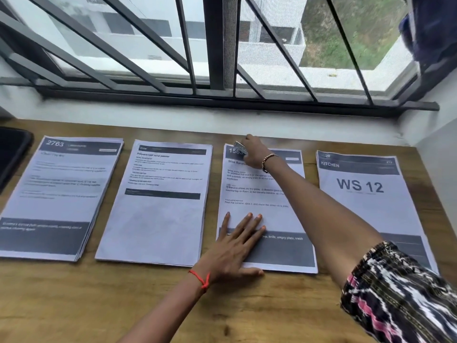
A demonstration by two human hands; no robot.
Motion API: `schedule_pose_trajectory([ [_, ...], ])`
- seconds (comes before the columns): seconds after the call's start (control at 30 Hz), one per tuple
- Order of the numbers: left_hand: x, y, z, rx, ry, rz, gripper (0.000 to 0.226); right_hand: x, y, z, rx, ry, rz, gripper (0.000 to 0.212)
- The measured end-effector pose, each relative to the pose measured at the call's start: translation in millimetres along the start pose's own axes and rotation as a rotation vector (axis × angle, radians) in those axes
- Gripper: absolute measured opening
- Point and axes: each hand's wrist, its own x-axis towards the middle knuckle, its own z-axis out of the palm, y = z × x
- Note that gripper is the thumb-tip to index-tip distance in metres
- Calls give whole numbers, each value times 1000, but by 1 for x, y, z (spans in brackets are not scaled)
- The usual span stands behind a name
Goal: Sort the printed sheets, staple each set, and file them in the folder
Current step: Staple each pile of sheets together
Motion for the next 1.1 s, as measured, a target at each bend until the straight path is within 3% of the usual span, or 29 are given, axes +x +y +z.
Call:
schedule_pose_trajectory([
  [0.17,1,3,-3,-62,4,-4,96,0,4,3,17,38,19,38],
  [0.27,13,3,-23,-279,108,-84,95,-1,8,7,134,232,64,35],
  [0.33,28,-3,-38,-410,187,-203,93,-2,7,6,327,392,108,26],
  [0.4,48,-16,-49,-530,336,-343,87,-5,5,0,679,467,120,18],
  [0.47,70,-34,-58,-593,442,-505,71,-8,3,-5,1065,458,132,19],
  [0.57,95,-61,-68,-610,465,-666,52,-9,2,-2,1324,422,161,26],
  [0.67,109,-77,-72,-640,416,-731,37,-8,3,8,1374,405,189,25],
  [0.8,119,-85,-75,-665,324,-807,36,-4,6,17,1319,410,232,20],
  [1.1,135,-101,-79,-838,338,-1001,28,-2,6,29,1238,405,250,19],
])
